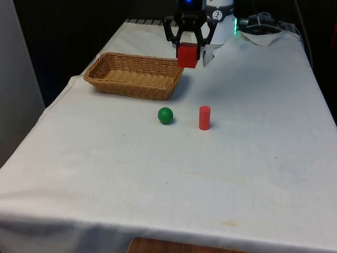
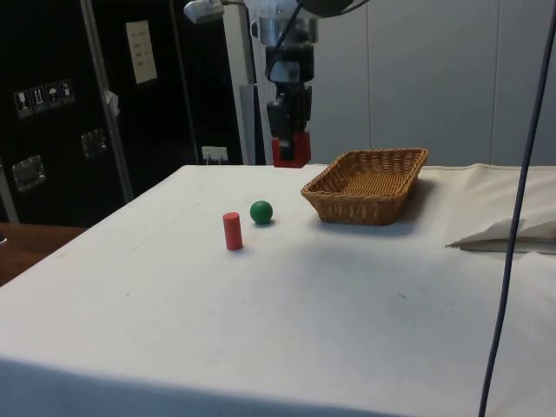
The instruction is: Pick up the object to the left of the cylinder and place it into the basket.
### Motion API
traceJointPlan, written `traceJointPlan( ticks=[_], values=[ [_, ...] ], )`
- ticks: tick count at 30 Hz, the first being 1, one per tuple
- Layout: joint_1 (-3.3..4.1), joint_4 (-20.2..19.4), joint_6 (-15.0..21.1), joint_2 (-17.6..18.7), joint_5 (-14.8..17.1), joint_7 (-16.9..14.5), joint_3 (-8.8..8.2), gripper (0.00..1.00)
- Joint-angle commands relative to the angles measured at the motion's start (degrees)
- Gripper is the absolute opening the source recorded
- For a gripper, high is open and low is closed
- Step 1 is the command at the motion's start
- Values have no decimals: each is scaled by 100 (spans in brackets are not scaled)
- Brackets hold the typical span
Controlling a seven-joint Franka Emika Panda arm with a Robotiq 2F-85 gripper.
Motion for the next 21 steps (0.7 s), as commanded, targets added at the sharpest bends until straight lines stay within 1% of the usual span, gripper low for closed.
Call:
traceJointPlan(
  ticks=[1,2,3,4,11,12,13,16,17,20,21],
  values=[
    [-34,-57,34,-52,-166,23,-52,0],
    [-40,-69,34,-63,-201,6,-74,0],
    [-6,-29,0,-23,-63,-23,-46,0],
    [-46,-86,34,-74,-229,-6,-97,0],
    [-74,-206,46,-166,-464,-109,-275,0],
    [-40,-172,6,-138,-332,-149,-258,0],
    [-80,-235,46,-189,-527,-126,-315,0],
    [-86,-264,46,-212,-584,-155,-355,0],
    [-103,-292,46,-241,-647,-183,-395,0],
    [-115,-338,46,-275,-745,-218,-464,0],
    [-80,-309,6,-246,-625,-258,-458,0]
  ],
)
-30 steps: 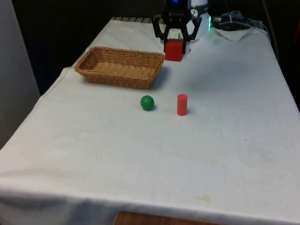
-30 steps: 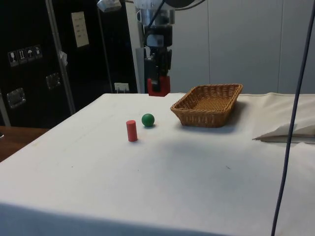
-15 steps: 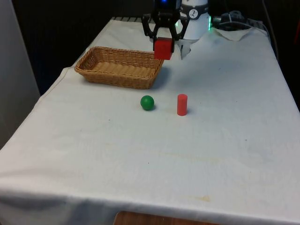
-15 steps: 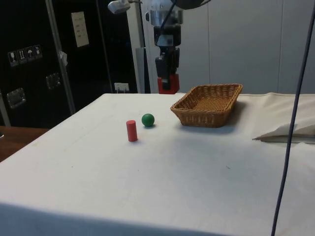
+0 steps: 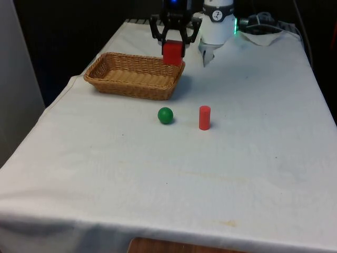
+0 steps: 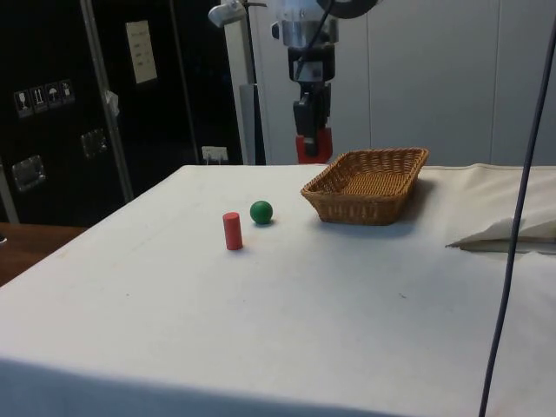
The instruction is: Pick up the object to the left of the cylinder and place it into the basket.
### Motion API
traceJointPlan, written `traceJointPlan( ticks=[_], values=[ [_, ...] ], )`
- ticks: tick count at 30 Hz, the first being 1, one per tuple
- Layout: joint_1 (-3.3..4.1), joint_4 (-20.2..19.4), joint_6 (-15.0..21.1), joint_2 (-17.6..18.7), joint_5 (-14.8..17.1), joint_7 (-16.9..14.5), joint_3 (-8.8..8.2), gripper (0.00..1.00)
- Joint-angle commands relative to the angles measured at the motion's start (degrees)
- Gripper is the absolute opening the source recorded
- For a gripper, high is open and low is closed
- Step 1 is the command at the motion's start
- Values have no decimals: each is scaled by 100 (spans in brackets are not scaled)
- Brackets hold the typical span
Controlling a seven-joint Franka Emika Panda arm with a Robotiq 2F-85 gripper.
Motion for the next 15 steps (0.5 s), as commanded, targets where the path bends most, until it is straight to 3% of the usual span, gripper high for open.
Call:
traceJointPlan(
  ticks=[1,9,10,11,15],
  values=[
    [-34,-40,40,-40,-149,23,-29,0],
    [-63,-166,46,-120,-309,-201,-246,0],
    [-23,-138,0,-86,-201,-235,-252,0],
    [-63,-172,46,-120,-327,-223,-275,0],
    [-74,-229,52,-132,-372,-413,-418,0]
  ],
)
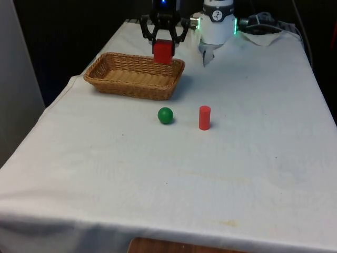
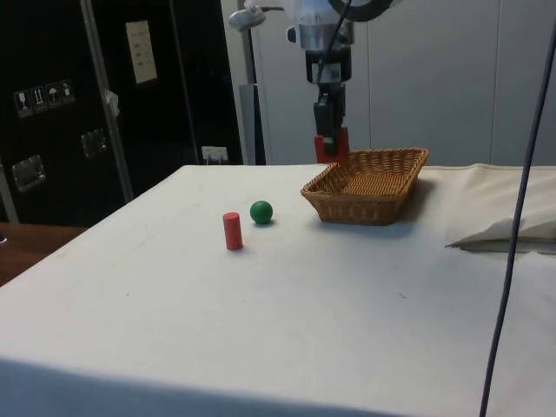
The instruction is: Pick up the object to the left of the cylinder and place it into the basket.
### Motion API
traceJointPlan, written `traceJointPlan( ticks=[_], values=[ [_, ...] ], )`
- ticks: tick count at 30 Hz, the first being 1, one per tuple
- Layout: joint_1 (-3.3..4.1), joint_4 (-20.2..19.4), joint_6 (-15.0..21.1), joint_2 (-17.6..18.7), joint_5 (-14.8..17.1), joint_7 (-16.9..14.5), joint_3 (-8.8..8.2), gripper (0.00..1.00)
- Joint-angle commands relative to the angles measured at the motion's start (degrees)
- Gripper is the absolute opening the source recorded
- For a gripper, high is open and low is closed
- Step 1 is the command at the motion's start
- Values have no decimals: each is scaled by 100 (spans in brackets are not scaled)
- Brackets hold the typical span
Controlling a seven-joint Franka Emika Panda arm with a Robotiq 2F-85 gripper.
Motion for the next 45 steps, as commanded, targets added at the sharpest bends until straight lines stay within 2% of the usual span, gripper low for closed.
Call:
traceJointPlan(
  ticks=[1,3,4,5,11,12,13,15,19,20,21,22,24,27,28,36,37,38,40,41,45],
  values=[
    [-52,-46,57,-29,-143,-23,-52,0],
    [-57,-80,69,-40,-149,-155,-143,0],
    [-11,-40,6,0,-6,-178,-120,0],
    [-63,-97,74,-46,-143,-206,-172,0],
    [-74,-183,115,-52,-115,-556,-418,0],
    [-29,-138,40,-11,-6,-573,-407,0],
    [-74,-195,120,-52,-109,-607,-453,0],
    [-86,-223,138,-52,-103,-722,-527,0],
    [-92,-286,183,-46,-80,-997,-728,0],
    [-52,-252,115,-11,-6,-1003,-722,0],
    [-52,-258,120,-11,-6,-1054,-762,0],
    [-86,-315,206,-52,-69,-1100,-796,0],
    [-86,-390,246,-63,-40,-1243,-900,0],
    [-46,-464,321,-11,29,-1283,-940,0],
    [-57,-441,258,-11,6,-1283,-940,0],
    [-40,-716,688,97,235,-1501,-974,0],
    [-52,-676,625,120,126,-1387,-957,0],
    [-52,-716,716,143,269,-1564,-985,0],
    [-74,-676,756,286,407,-1765,-1031,0],
    [-74,-676,756,286,407,-1765,-1031,0],
    [-80,-561,802,579,791,-2189,-1106,0]
  ],
)
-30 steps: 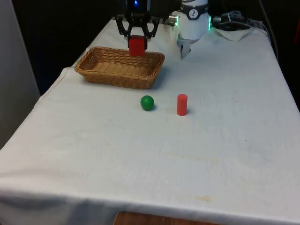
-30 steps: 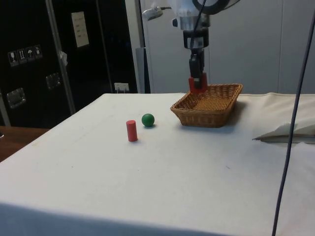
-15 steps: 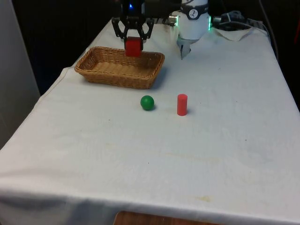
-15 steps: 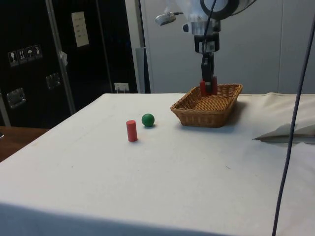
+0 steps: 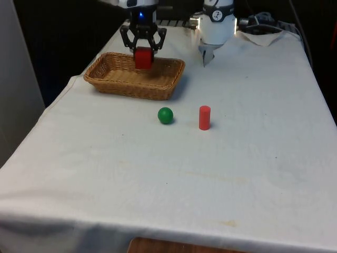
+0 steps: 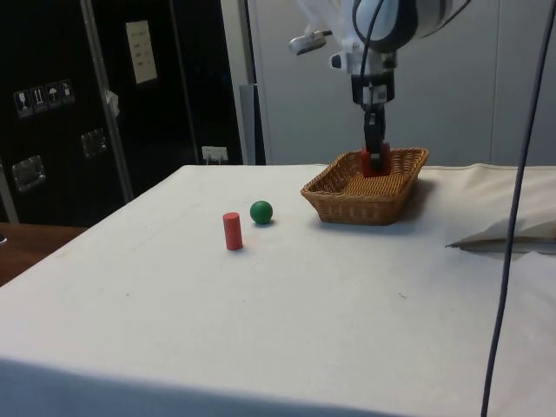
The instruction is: Pick up the object to the left of the cylinder and place it into the basket.
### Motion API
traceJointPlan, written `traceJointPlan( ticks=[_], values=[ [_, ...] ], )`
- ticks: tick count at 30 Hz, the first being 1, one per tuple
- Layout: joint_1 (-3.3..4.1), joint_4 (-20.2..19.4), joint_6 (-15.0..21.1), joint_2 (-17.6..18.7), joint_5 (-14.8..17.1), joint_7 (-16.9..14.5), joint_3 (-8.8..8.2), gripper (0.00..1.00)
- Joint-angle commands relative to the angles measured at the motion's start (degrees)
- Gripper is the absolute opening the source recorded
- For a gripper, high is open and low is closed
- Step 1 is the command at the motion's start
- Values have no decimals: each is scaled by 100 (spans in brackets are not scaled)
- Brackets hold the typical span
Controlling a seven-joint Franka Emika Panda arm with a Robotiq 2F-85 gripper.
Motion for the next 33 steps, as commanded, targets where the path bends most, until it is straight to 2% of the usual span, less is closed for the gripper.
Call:
traceJointPlan(
  ticks=[1,2,3,5,11,12,13,14,15,20,21,22,27,28,29,30,32,33],
  values=[
    [-23,-17,34,11,195,-189,17,0],
    [-23,6,40,69,298,-286,17,0],
    [0,57,0,126,201,-183,-11,0],
    [-40,80,57,241,625,-573,46,0],
    [-29,178,103,579,1346,-1100,155,0],
    [-29,178,103,579,1346,-1100,155,0],
    [11,258,0,619,1243,-1031,69,0],
    [-34,183,103,613,1427,-1157,172,0],
    [-40,189,115,688,1576,-1249,212,0],
    [-52,206,149,882,1925,-1455,321,0],
    [11,292,0,865,1730,-1341,178,0],
    [-52,206,149,911,1971,-1478,338,0],
    [-63,235,166,1071,2217,-1581,453,0],
    [-63,235,166,1071,2217,-1581,453,0],
    [11,327,6,1077,2057,-1484,304,0],
    [-57,241,172,1129,2280,-1593,476,0],
    [-57,246,172,1175,2326,-1599,498,0],
    [-57,258,172,1215,2355,-1599,521,9]
  ],
)
